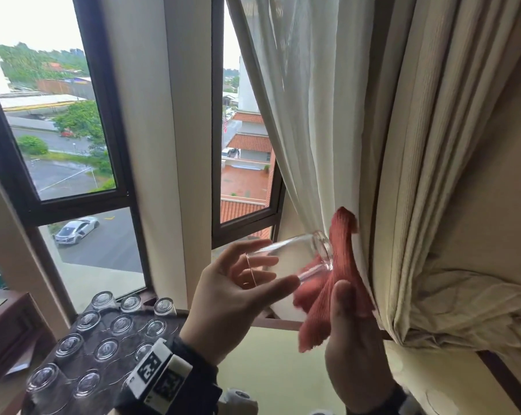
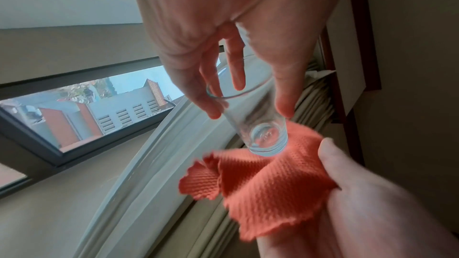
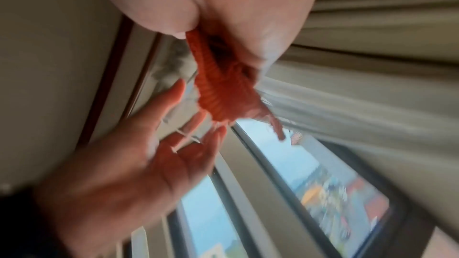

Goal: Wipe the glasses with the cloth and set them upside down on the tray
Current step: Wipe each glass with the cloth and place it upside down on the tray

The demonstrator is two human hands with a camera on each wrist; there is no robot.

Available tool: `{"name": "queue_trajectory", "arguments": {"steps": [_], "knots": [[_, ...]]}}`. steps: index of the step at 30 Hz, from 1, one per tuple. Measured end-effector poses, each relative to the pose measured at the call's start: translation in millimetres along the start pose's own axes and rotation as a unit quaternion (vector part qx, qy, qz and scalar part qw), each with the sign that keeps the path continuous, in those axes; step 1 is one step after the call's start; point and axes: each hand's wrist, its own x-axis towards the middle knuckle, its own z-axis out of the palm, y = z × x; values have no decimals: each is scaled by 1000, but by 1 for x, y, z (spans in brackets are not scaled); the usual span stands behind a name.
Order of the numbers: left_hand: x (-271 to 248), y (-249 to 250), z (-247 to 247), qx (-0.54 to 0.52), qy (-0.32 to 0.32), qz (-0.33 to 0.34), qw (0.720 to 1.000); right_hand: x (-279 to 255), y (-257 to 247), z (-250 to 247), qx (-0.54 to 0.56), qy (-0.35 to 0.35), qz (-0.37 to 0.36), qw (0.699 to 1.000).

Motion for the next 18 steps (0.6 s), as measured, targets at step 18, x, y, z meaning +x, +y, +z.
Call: {"name": "queue_trajectory", "arguments": {"steps": [18], "knots": [[3, 10, 0, 77, -41, 29, 996, 31, -24, -9, -137, -84, -201, 966]]}}
